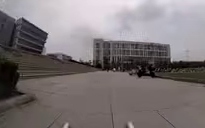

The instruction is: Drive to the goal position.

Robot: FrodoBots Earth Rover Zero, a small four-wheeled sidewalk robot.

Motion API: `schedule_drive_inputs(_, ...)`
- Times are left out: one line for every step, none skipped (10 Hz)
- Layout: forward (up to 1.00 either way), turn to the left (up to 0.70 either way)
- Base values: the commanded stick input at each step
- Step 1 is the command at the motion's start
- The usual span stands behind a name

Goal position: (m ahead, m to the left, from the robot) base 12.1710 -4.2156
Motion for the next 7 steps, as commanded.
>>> schedule_drive_inputs(0.85, 0.00)
schedule_drive_inputs(0.85, 0.00)
schedule_drive_inputs(0.85, 0.00)
schedule_drive_inputs(0.85, 0.00)
schedule_drive_inputs(0.85, 0.00)
schedule_drive_inputs(0.85, 0.00)
schedule_drive_inputs(0.85, 0.00)
